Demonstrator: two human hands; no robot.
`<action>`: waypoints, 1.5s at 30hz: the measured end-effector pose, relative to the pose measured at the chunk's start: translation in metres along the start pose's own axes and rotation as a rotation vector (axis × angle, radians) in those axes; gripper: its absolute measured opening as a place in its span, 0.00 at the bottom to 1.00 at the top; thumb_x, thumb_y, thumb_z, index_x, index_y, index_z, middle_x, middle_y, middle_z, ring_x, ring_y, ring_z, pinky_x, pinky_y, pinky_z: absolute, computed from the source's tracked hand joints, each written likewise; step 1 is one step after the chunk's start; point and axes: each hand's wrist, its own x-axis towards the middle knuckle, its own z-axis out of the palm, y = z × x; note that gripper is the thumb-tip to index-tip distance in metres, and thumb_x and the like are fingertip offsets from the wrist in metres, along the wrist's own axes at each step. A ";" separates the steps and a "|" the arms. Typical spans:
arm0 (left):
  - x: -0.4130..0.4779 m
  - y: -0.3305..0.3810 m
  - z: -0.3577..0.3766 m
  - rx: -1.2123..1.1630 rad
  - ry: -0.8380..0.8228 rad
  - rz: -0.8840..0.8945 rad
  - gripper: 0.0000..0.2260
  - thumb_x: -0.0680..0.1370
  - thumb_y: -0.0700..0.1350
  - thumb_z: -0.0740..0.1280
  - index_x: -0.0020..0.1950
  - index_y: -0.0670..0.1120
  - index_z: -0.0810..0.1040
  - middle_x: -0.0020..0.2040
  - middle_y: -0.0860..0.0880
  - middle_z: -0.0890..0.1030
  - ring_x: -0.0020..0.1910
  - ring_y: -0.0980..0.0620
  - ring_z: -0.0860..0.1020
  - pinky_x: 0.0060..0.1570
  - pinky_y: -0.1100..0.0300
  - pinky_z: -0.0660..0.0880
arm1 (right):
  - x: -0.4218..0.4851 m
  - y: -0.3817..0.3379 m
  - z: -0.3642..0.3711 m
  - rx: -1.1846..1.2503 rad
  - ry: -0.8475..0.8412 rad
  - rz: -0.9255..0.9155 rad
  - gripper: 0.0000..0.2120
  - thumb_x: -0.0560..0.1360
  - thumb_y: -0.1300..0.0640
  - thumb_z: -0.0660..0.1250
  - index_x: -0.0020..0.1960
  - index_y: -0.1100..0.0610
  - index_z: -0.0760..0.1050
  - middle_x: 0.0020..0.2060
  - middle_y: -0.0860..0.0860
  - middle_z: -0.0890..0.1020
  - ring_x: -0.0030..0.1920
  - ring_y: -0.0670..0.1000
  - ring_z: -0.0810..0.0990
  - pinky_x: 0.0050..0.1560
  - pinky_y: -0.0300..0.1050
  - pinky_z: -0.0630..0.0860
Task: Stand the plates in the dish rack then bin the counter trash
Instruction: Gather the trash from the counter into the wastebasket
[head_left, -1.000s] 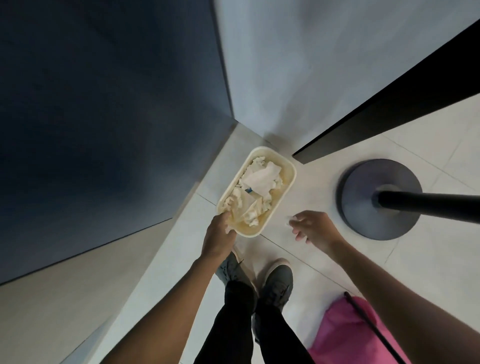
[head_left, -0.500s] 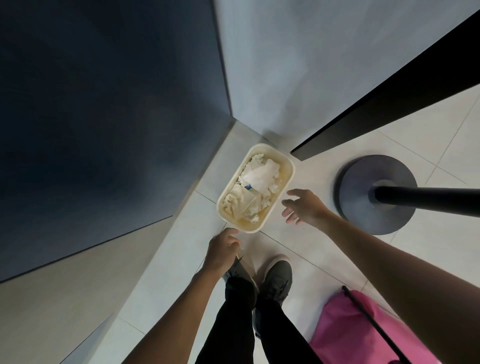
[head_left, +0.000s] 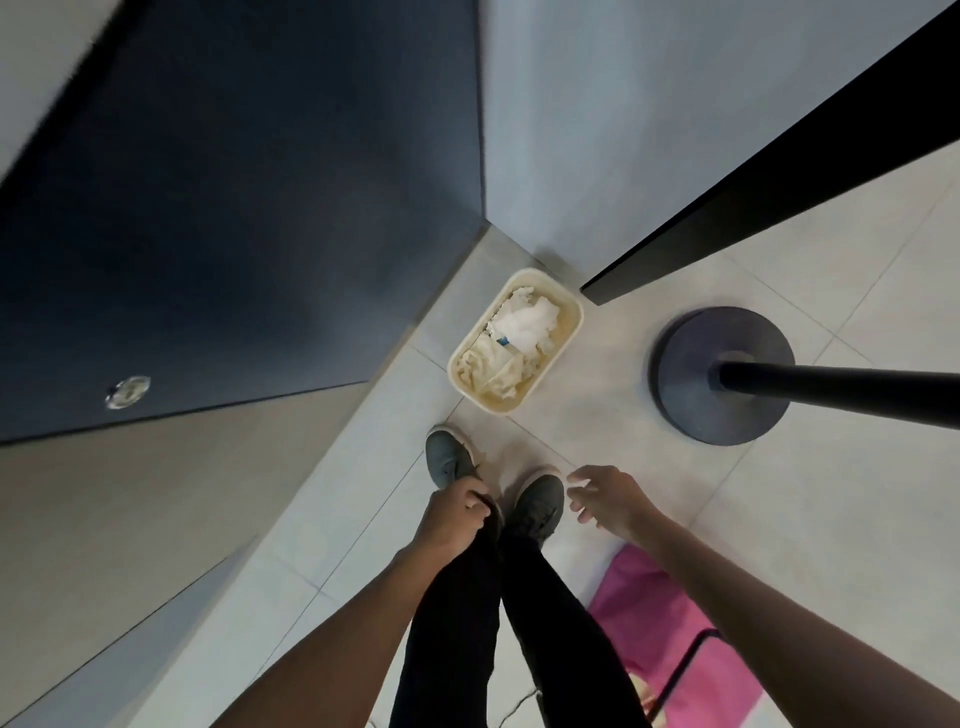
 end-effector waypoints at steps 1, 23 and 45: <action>-0.016 0.003 -0.002 -0.002 0.004 0.000 0.11 0.79 0.37 0.63 0.60 0.44 0.77 0.53 0.44 0.83 0.40 0.55 0.81 0.35 0.72 0.71 | -0.014 -0.003 0.003 -0.050 -0.019 -0.011 0.12 0.77 0.61 0.63 0.58 0.62 0.79 0.47 0.56 0.85 0.46 0.56 0.85 0.38 0.36 0.73; -0.338 0.088 -0.081 0.107 0.649 0.471 0.26 0.81 0.42 0.62 0.79 0.52 0.60 0.77 0.52 0.63 0.74 0.52 0.62 0.73 0.56 0.61 | -0.344 -0.155 -0.042 -0.633 0.208 -0.915 0.30 0.81 0.46 0.59 0.80 0.51 0.53 0.78 0.52 0.55 0.78 0.54 0.51 0.76 0.53 0.58; -0.433 0.130 -0.263 -0.182 1.079 0.645 0.14 0.80 0.41 0.63 0.65 0.51 0.76 0.59 0.56 0.79 0.49 0.59 0.79 0.46 0.72 0.73 | -0.416 -0.396 -0.034 -0.845 0.368 -1.164 0.25 0.82 0.48 0.57 0.78 0.52 0.59 0.78 0.54 0.55 0.77 0.56 0.56 0.76 0.51 0.58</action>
